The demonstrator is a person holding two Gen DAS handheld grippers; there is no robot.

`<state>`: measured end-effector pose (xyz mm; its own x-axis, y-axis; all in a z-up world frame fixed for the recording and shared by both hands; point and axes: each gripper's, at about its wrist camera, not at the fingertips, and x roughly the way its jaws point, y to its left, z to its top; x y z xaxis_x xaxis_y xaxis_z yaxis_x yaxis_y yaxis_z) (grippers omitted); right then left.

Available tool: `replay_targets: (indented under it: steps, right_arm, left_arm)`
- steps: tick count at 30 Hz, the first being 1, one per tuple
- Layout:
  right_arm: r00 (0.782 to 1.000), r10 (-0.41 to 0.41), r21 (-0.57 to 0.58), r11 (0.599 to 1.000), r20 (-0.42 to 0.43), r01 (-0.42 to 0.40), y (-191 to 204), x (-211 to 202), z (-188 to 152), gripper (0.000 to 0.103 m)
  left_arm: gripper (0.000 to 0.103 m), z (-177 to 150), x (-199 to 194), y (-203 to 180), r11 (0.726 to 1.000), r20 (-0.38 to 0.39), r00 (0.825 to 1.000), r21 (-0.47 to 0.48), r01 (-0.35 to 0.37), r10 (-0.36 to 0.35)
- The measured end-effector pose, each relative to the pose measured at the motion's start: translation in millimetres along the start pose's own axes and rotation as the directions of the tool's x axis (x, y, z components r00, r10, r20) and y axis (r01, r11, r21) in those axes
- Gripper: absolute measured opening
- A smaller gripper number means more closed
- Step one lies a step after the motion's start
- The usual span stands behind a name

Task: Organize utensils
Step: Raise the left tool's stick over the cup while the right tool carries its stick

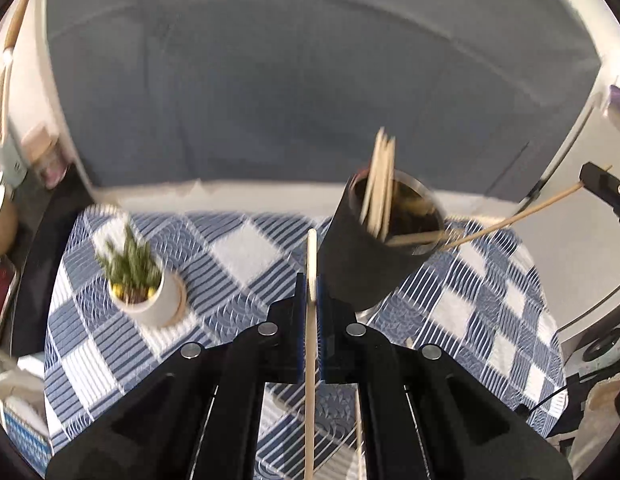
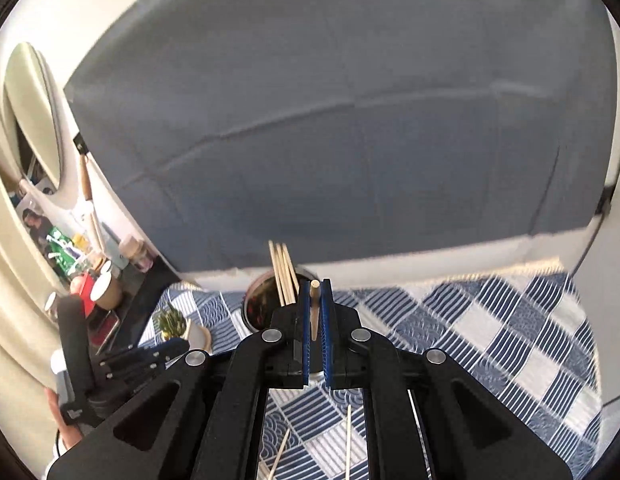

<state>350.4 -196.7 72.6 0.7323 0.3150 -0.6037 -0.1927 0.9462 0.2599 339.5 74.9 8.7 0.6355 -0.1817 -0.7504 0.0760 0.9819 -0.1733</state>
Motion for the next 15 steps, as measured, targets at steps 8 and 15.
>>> replay_targets:
  steps: [8, 15]
  right_arm:
    - [0.998, 0.015, -0.034, 0.999, 0.066, -0.012, 16, -16, 32, 0.005]
    - [0.997, 0.022, -0.076, 0.997, 0.074, -0.016, 26, -11, 52, 0.005]
  left_arm:
    - [0.005, 60, -12, -24, 0.996, 0.146, 0.987, 0.07, 0.058, -0.067]
    - [0.005, 99, 5, -38, 0.991, 0.194, 0.973, 0.065, 0.117, -0.128]
